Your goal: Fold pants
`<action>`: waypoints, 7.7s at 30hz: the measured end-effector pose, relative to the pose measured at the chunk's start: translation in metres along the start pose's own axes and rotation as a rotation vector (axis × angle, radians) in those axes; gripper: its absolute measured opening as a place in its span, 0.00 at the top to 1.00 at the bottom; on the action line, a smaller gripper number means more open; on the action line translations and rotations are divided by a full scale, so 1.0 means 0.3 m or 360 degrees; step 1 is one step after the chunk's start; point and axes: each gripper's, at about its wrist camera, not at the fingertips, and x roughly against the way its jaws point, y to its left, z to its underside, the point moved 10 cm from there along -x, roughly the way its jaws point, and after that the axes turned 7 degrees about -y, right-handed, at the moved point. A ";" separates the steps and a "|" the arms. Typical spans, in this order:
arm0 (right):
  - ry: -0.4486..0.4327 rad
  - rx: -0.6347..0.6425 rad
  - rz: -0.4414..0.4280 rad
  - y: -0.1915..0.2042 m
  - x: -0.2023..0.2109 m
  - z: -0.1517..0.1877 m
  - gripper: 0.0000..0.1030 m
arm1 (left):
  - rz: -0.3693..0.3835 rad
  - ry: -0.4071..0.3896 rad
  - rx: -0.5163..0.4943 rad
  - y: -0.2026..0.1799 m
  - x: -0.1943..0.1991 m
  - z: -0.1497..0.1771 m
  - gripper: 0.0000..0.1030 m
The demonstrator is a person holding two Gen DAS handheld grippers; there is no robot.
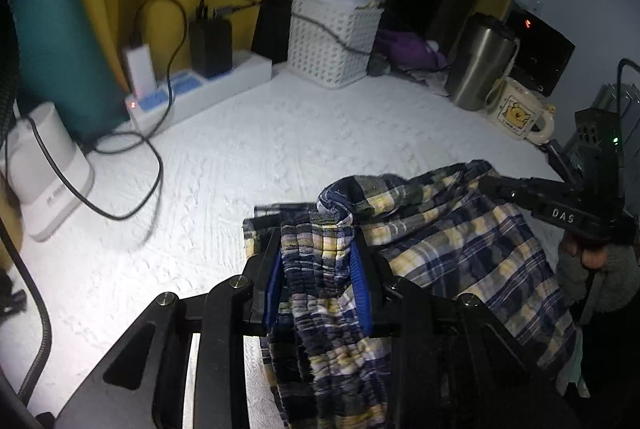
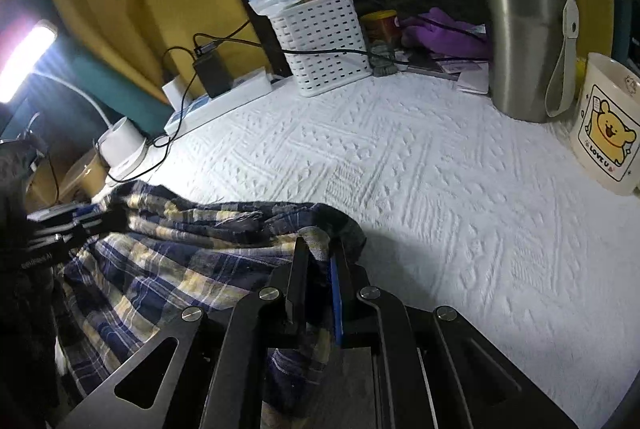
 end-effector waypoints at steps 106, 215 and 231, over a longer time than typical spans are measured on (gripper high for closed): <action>0.0080 0.0063 -0.0079 0.079 -0.004 0.094 0.21 | -0.0003 0.0039 0.0070 -0.066 -0.011 0.198 0.41; -0.0194 0.0693 -0.0462 1.057 0.237 0.186 0.79 | -0.0404 -0.0407 0.0227 0.265 0.829 0.517 0.70; 0.0202 0.0534 -0.0436 0.941 -0.125 0.286 0.77 | -0.0434 -0.0171 0.0475 0.406 0.679 0.627 0.66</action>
